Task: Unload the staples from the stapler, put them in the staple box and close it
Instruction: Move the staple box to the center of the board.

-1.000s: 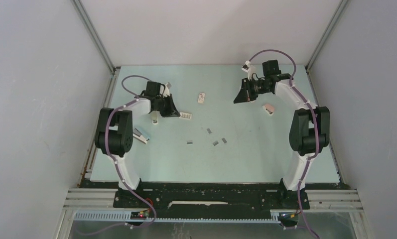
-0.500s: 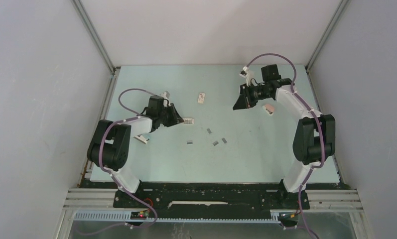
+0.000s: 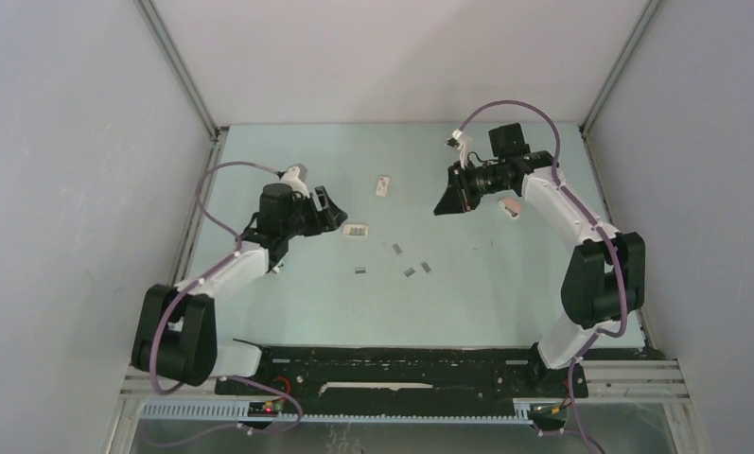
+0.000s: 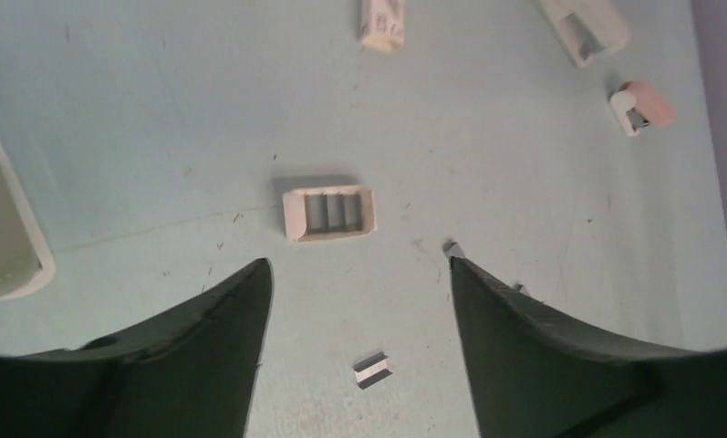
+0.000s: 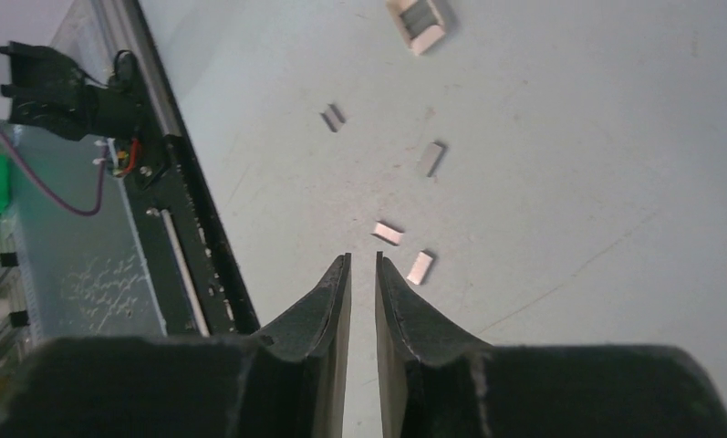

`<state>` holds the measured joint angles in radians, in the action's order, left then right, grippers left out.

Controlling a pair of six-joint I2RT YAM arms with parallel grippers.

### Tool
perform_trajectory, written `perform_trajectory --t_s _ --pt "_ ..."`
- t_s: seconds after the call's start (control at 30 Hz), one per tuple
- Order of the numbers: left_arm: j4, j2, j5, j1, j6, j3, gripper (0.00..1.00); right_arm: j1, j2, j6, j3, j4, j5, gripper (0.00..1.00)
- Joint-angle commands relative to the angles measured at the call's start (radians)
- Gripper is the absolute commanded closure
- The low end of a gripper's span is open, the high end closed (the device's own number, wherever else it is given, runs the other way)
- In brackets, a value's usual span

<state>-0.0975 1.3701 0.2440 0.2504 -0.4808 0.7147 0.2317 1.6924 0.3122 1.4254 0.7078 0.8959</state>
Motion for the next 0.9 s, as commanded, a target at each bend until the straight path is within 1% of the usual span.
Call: perform_trajectory --t_s 0.0,0.07,0.1,0.2,0.27,0.3,0.37,0.4,0.43,0.47,0.53,0.6,0.67,0.7,0.8,0.87 --pt "-0.004 -0.111 -0.035 -0.007 0.033 -0.027 0.17 0.009 -0.084 0.035 0.002 0.044 0.119 0.76" --pt "0.004 -0.123 -0.018 -0.028 -0.006 -0.026 0.05 0.017 -0.101 0.058 0.002 0.069 0.136 0.76" --pt "0.014 -0.119 0.001 -0.042 -0.026 -0.019 0.01 0.021 -0.111 0.069 0.001 0.084 0.14 0.77" --pt "0.019 -0.074 0.133 -0.101 -0.074 -0.011 0.0 0.04 -0.138 0.085 -0.012 0.092 0.143 0.76" --pt "-0.038 -0.059 0.246 -0.135 -0.12 -0.036 0.0 0.058 -0.154 0.093 -0.023 0.092 0.136 0.74" --pt "-0.062 -0.067 0.273 -0.141 -0.131 -0.054 0.0 0.067 -0.16 0.101 -0.029 0.091 0.13 0.74" --pt "-0.049 -0.106 0.271 -0.141 -0.115 -0.075 0.0 0.087 -0.172 0.116 -0.043 0.094 0.126 0.74" --pt "-0.016 -0.135 0.253 -0.135 -0.099 -0.076 0.0 0.096 -0.176 0.125 -0.048 0.096 0.124 0.73" --pt "0.041 -0.171 0.207 -0.122 -0.072 -0.068 0.01 0.103 -0.179 0.133 -0.055 0.099 0.126 0.73" --pt "0.121 -0.218 0.106 -0.096 -0.021 -0.055 0.02 0.109 -0.181 0.143 -0.058 0.102 0.13 0.73" --pt "0.272 -0.311 -0.096 0.015 0.097 -0.008 0.02 0.116 -0.183 0.158 -0.059 0.113 0.137 0.73" --pt "0.342 -0.396 -0.277 0.138 0.192 0.008 0.02 0.118 -0.181 0.166 -0.059 0.118 0.138 0.73" --pt "0.327 -0.481 -0.391 0.228 0.264 -0.024 0.03 0.118 -0.182 0.177 -0.059 0.124 0.142 0.73" --pt "0.299 -0.523 -0.418 0.252 0.285 -0.054 0.03 0.118 -0.184 0.182 -0.059 0.126 0.145 0.73" --pt "0.184 -0.652 -0.412 0.262 0.293 -0.151 0.01 0.118 -0.202 0.196 -0.06 0.139 0.15 0.73" --pt "0.112 -0.721 -0.426 0.26 0.265 -0.21 0.0 0.119 -0.215 0.215 -0.067 0.146 0.156 0.73"
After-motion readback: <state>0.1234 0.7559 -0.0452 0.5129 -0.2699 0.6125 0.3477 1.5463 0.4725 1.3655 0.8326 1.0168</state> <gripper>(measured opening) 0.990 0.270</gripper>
